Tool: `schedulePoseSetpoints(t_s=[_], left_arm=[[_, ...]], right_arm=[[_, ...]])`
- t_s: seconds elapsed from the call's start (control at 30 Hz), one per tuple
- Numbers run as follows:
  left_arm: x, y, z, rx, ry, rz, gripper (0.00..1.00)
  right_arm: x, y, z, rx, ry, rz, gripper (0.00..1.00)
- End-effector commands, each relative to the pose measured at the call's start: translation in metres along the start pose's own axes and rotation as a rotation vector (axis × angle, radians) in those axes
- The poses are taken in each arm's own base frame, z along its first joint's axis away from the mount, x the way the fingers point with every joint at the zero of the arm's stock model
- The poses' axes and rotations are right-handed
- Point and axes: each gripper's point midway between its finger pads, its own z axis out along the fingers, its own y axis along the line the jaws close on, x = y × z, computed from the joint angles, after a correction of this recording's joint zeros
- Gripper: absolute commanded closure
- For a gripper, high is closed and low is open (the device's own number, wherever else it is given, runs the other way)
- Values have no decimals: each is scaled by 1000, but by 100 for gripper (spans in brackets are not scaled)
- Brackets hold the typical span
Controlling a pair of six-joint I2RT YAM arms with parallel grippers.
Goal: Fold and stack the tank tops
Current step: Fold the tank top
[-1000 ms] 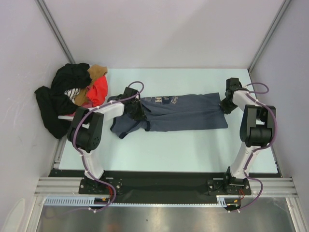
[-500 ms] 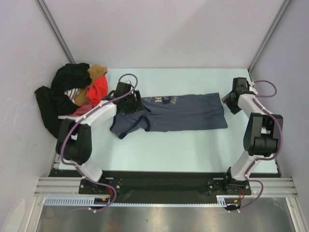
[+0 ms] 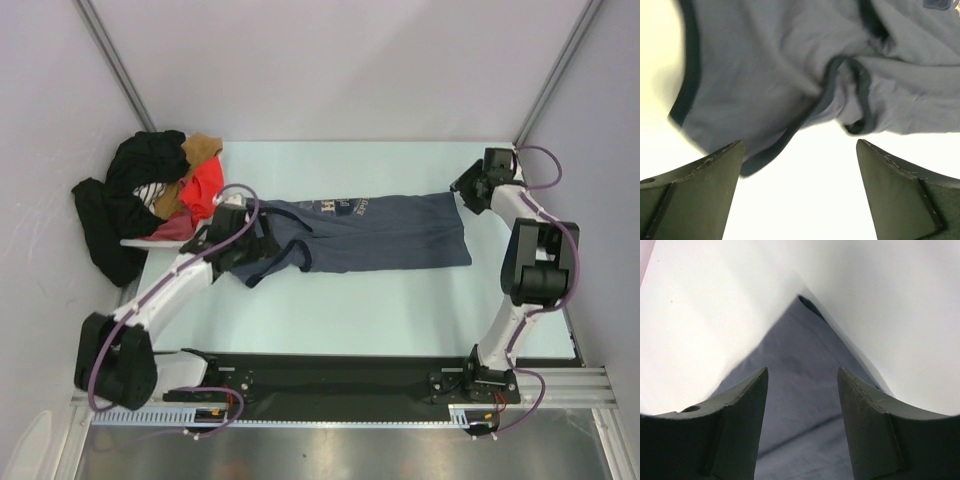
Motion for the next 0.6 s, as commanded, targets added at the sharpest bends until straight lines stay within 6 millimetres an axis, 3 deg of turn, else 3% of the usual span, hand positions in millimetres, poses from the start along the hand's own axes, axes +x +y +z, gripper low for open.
schedulePoseSetpoints(t_s=[0.0, 0.03, 0.1, 0.17, 0.27, 0.43, 0.57], left_arm=[[6, 14, -15, 10, -79, -54, 0], [4, 13, -26, 33, -115, -75, 0], [21, 24, -27, 22, -102, -94, 0], [27, 30, -34, 15, -112, -112, 0], [38, 37, -37, 15, -104, -130, 0], [57, 41, -34, 36, -69, -144, 0], [65, 47, -26, 5, -38, -135, 1]], right_arm=[[-12, 22, 22, -60, -10, -44, 39], [-10, 20, 29, -49, -3, -50, 46], [-12, 24, 38, -37, -5, -76, 48], [-3, 15, 53, 21, 8, -107, 47], [3, 19, 64, 23, 18, -158, 42], [6, 18, 70, 55, 5, -191, 38], [16, 0, 82, 126, 33, -189, 40]])
